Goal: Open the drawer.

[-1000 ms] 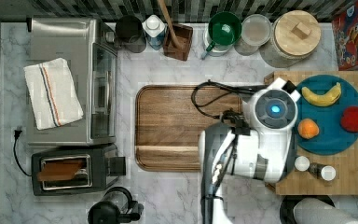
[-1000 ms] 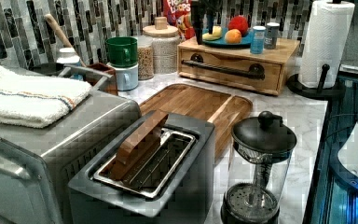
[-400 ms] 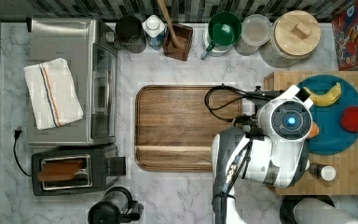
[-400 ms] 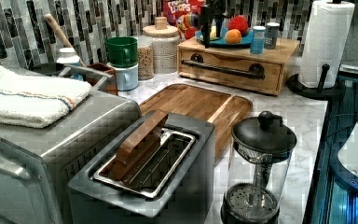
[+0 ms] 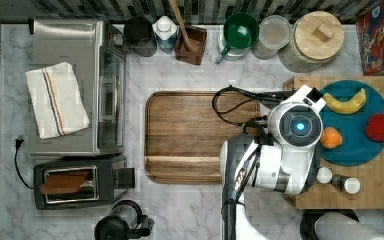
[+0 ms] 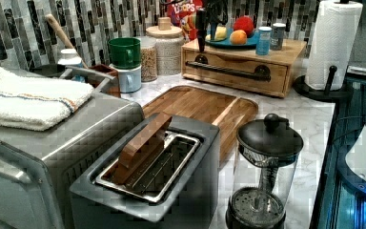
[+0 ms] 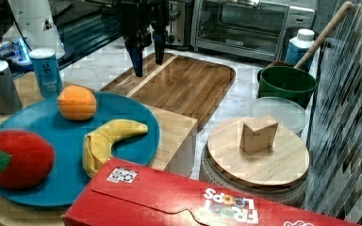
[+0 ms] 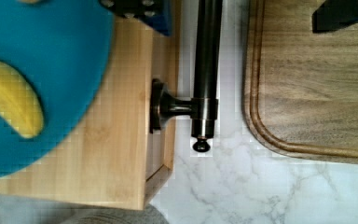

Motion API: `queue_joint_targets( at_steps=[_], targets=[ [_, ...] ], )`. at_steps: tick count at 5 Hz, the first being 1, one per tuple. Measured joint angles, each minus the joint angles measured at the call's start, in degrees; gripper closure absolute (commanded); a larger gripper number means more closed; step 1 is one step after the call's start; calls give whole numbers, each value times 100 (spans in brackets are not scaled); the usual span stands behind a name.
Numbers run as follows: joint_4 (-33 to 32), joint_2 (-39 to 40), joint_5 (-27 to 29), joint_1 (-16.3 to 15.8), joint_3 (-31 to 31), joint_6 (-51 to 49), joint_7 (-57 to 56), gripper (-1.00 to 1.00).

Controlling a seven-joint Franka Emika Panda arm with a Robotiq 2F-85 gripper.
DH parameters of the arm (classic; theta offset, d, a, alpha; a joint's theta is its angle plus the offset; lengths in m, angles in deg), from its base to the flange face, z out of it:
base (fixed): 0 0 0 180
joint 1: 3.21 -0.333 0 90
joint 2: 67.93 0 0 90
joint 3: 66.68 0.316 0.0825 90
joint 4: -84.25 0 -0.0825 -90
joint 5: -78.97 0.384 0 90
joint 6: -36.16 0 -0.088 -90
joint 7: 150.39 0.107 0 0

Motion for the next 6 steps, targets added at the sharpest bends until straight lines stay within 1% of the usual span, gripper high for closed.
queue_joint_targets(
  at_steps=[1,2,3,4,6],
  targets=[
    [0,144,1,-3,8,87,0,-100],
    [-67,392,0,-15,-68,596,0,-100],
    [-123,636,-3,148,-29,839,0,-100],
    [-302,691,-79,204,-54,853,11,-100],
    [-548,722,-92,206,-40,898,34,-100]
  ],
)
